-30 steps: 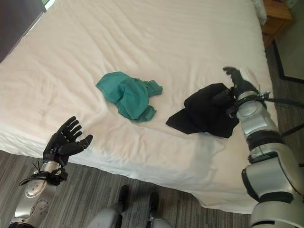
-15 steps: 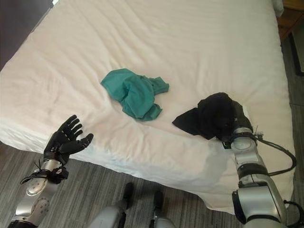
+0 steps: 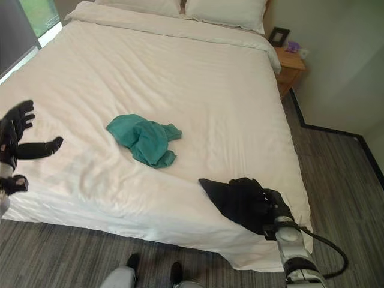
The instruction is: Pick up bed clothes into laundry basket.
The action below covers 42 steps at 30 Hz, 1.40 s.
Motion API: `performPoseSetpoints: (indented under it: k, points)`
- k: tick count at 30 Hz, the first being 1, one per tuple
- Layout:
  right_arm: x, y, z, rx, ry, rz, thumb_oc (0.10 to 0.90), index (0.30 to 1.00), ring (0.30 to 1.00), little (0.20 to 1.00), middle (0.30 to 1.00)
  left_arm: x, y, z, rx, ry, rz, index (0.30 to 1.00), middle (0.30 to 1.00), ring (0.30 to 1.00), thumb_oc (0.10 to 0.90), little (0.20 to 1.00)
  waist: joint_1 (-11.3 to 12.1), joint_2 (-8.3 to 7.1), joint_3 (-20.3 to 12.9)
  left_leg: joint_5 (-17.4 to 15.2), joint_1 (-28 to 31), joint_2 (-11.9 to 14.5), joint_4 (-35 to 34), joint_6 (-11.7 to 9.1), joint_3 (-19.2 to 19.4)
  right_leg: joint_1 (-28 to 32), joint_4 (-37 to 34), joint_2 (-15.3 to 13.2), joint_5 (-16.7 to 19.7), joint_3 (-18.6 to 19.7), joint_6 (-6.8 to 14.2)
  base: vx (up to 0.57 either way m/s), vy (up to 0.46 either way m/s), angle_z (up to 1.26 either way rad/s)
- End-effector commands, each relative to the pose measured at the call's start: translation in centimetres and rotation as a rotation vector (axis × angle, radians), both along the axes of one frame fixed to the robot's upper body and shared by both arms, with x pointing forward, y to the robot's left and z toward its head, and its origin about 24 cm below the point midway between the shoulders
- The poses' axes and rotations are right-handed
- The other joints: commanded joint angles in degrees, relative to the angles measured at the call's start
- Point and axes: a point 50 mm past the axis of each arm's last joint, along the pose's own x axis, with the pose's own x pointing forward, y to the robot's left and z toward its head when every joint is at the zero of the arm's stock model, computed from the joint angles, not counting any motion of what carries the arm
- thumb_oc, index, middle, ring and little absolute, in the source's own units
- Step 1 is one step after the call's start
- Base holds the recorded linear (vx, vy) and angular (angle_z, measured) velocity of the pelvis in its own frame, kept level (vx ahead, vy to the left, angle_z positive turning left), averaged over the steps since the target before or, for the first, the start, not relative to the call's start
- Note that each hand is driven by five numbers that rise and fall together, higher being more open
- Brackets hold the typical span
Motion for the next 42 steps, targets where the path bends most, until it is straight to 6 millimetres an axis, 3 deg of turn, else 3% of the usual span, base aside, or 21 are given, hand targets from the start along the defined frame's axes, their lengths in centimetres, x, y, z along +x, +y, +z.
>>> performPoseSetpoints:
  k: [1, 4, 5, 7, 9, 10, 11, 16, 20, 23, 28, 36, 42]
  points:
    - [-13.4, -0.9, -7.7, 0.022, 0.624, -0.021, 0.4, 0.3, 0.3, 0.3, 0.3, 0.5, 0.3, 10.4, 0.119, -0.31, 0.004, 0.9, 0.9, 0.9, 0.8, 0.9, -3.97, 5.02, -1.38, 5.73, -1.78, 0.01, -4.71, 1.27, 2.24, 2.56, -0.23, -0.36, -0.29, 3.6, 4.81, 0.12, 0.258, -0.42]
    - [-12.0, -0.9, -7.2, 0.04, 0.551, -0.05, 0.4, 0.3, 0.3, 0.3, 0.3, 2.2, -0.3, 11.6, 0.134, -0.274, -0.015, 0.9, 0.9, 0.9, 0.8, 0.9, -4.55, 5.34, -2.31, 4.73, 1.19, -0.84, -6.23, 1.98, 2.48, 2.77, -1.03, -0.9, 0.44, 5.56, 5.76, 0.1, 0.257, -0.56]
    - [-10.6, -0.5, -6.9, 0.057, 0.503, -0.046, 0.4, 0.3, 0.3, 0.3, 0.3, 2.9, 0.1, 13.1, 0.257, -0.201, 0.031, 0.9, 0.9, 0.9, 0.8, 0.9, -4.91, 5.99, -3.11, 4.11, 3.75, -0.9, -8.5, 2.84, 5.18, 2.54, -0.9, -1.51, 1.52, 7.0, 7.45, 0.08, 0.389, -0.5]
    - [-8.9, 0.6, -6.8, 0.07, 0.463, -0.001, 0.4, 0.3, 0.3, 0.3, 0.3, 2.9, 0.2, 14.3, 0.272, -0.208, 0.035, 0.9, 0.9, 0.9, 0.8, 0.9, -4.48, 6.25, -3.24, 3.87, 5.15, -0.61, -9.59, 3.31, 8.35, 0.85, 1.04, -2.08, 3.09, 7.35, 9.06, 0.0, 0.306, -0.87]
    - [-6.8, 2.5, -6.7, 0.075, 0.436, 0.092, 0.4, 0.3, 0.3, 0.3, 0.3, 2.3, 1.0, 15.6, 0.394, -0.16, 0.091, 0.9, 0.9, 0.9, 0.8, 0.9, -3.69, 6.43, -2.88, 3.2, 7.02, 0.63, -10.33, 3.04, 12.8, -1.48, 2.35, -3.07, 4.97, 2.68, 9.65, -0.03, 0.184, -1.31]
    - [-6.8, 2.5, -6.7, 0.076, 0.436, 0.092, 0.4, 0.3, 0.3, 0.3, 0.3, 2.3, 1.0, 15.6, 0.394, -0.16, 0.09, 0.9, 0.9, 0.9, 0.8, 0.9, -3.64, 6.38, -2.87, 3.19, 7.03, 0.63, -10.33, 3.04, 12.81, -1.47, 2.34, -3.07, 4.97, 2.69, 9.65, 0.0, 0.079, -1.54]
    - [-6.8, 3.2, -7.0, 0.067, 0.453, 0.141, 0.4, 0.3, 0.3, 0.3, 0.3, 2.3, 1.3, 16.1, 0.45, -0.128, 0.115, 0.9, 0.9, 0.9, 0.8, 0.9, -3.86, 6.33, -3.2, 2.88, 7.66, 0.63, -10.82, 2.92, 14.04, -1.41, 1.01, -3.57, 5.54, -0.18, 9.84, 0.03, 0.061, -1.63]
    - [-8.3, 3.5, -7.9, 0.067, 0.52, 0.17, 0.4, 0.3, 0.3, 0.3, 0.3, 4.1, 0.3, 16.6, 0.491, -0.062, 0.113, 0.9, 0.9, 0.9, 0.8, 0.9, -5.12, 6.37, -4.1, 2.76, 7.39, -0.08, -11.12, 2.98, 14.02, -0.14, -3.14, -3.45, 6.39, 1.54, 9.39, 0.04, 0.037, -0.44]
    - [-9.4, 3.1, -8.2, 0.036, 0.569, 0.187, 0.4, 0.3, 0.3, 0.3, 0.3, 5.2, -3.3, 19.6, 0.653, -0.091, 0.069, 0.9, 0.9, 0.9, 0.8, 0.9, -6.36, 7.08, -4.51, 2.79, 6.5, -0.42, -11.12, 2.75, 13.65, 0.66, -6.27, -3.76, 6.79, 0.85, 9.33, 0.03, -0.006, -0.01]
    - [-11.2, 3.1, -9.0, 0.046, 0.616, 0.161, 0.4, 0.3, 0.3, 0.3, 0.3, 5.9, -5.3, 20.2, 0.793, -0.097, 0.079, 0.9, 0.9, 0.9, 0.8, 0.9, -6.64, 7.3, -4.65, 2.81, 6.52, -0.82, -11.12, 2.75, 12.97, 1.56, -7.46, -3.95, 6.59, 0.14, 9.34, 0.05, -0.022, 0.0]
    - [-12.7, 2.8, -9.6, 0.029, 0.69, 0.144, 0.4, 0.3, 0.3, 0.3, 0.3, 7.9, -7.7, 19.3, 0.861, -0.072, 0.087, 0.9, 0.9, 0.9, 0.8, 0.9, -7.26, 7.64, -4.68, 2.67, 6.69, -1.11, -11.12, 2.84, 12.46, 2.29, -7.87, -3.93, 6.25, 0.11, 9.33, 0.03, -0.018, 0.05]
    - [-14.4, 2.9, -10.2, 0.019, 0.76, 0.153, 0.4, 0.3, 0.3, 0.3, 0.3, 9.3, -8.7, 17.4, 0.906, -0.016, 0.095, 0.9, 0.9, 0.9, 0.8, 0.9, -7.35, 7.53, -4.6, 2.16, 6.85, -1.2, -11.12, 2.97, 12.26, 2.72, -8.03, -3.78, 5.71, 0.26, 9.12, 0.02, -0.011, 0.01]
    - [-13.5, 3.3, -10.2, 0.065, 0.713, 0.133, 0.4, 0.3, 0.3, 0.3, 0.3, 9.5, -8.7, 17.2, 0.859, -0.017, 0.104, 0.9, 0.9, 0.9, 0.8, 0.9, -7.47, 7.81, -4.78, 2.02, 6.96, -1.23, -11.12, 3.03, 11.92, 3.13, -8.03, -3.76, 5.45, -0.01, 9.09, 0.01, -0.004, 0.05]
